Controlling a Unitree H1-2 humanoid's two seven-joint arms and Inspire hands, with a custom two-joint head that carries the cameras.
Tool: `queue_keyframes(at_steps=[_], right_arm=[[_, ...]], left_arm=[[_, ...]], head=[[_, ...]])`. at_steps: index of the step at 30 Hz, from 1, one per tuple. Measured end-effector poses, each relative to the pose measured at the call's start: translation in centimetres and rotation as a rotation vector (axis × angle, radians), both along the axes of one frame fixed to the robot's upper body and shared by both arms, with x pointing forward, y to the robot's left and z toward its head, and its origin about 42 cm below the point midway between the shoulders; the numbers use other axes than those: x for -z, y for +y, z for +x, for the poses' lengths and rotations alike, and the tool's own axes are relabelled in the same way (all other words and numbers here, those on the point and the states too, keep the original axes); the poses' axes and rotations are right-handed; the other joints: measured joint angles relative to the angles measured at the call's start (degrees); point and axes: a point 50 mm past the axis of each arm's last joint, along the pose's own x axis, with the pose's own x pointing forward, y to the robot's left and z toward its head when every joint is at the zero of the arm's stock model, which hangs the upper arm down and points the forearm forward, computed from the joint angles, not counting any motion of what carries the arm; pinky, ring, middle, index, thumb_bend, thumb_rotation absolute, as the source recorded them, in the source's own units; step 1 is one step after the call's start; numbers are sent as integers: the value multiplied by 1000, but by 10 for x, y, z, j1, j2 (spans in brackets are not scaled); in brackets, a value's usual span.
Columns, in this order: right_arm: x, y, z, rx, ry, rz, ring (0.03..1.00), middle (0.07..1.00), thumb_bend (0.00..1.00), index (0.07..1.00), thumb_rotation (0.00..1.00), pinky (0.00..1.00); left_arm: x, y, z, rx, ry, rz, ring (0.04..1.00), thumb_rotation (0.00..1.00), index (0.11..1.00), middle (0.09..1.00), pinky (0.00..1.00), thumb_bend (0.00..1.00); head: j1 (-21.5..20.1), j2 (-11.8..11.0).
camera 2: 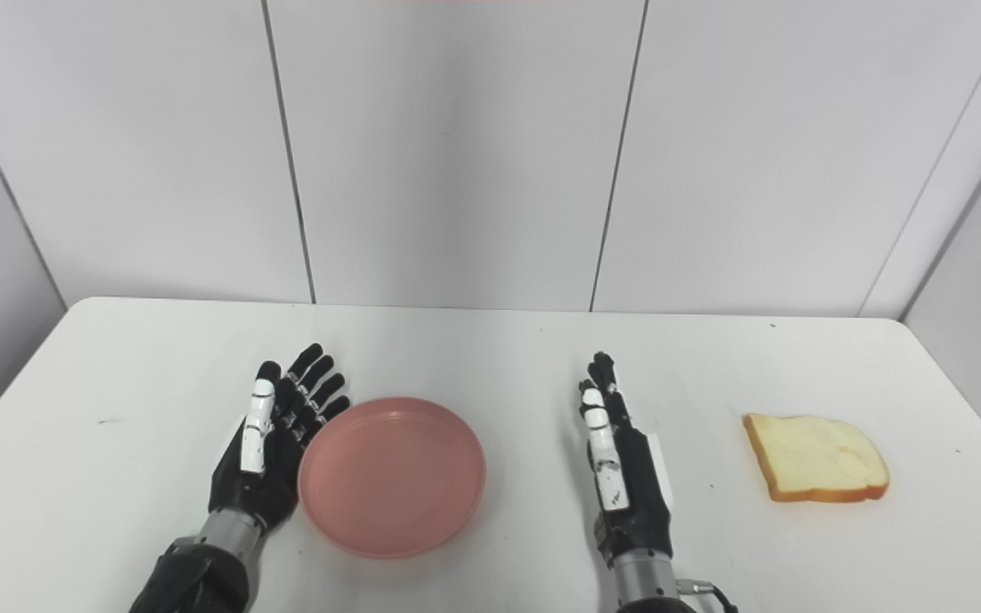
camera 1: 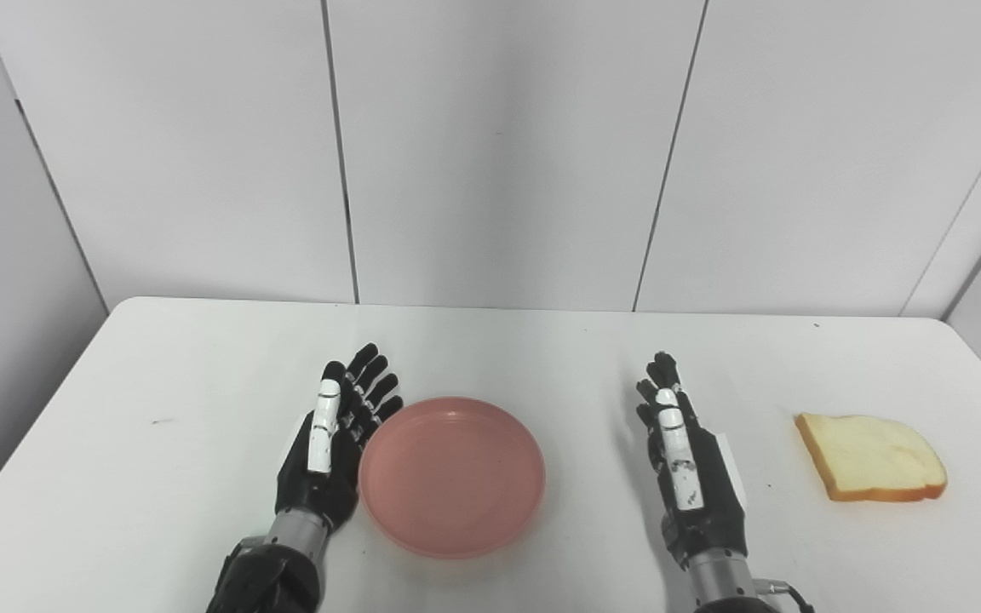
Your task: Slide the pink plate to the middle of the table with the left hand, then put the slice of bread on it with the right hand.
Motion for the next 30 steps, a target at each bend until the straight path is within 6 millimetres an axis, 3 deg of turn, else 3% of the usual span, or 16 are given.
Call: queue_keyframes(at_steps=[6, 23, 30], right_arm=[[0, 0, 0, 0, 0, 2, 977, 988, 582, 977, 893, 1000], [2, -2, 0, 5, 7, 3, 978, 982, 604, 975, 892, 1000], [3, -5, 1, 10, 9, 6, 968, 977, 603, 972, 892, 1000]], left_arm=[[2, -18, -6, 19, -8, -20, 944, 956, 924, 966, 963, 672], [4, -52, -23, 45, -24, 6, 958, 918, 914, 966, 957, 702], [4, -56, -22, 37, -58, 4, 953, 896, 910, 965, 941, 717]], head=[[0, -6], [4, -10], [-13, -19]])
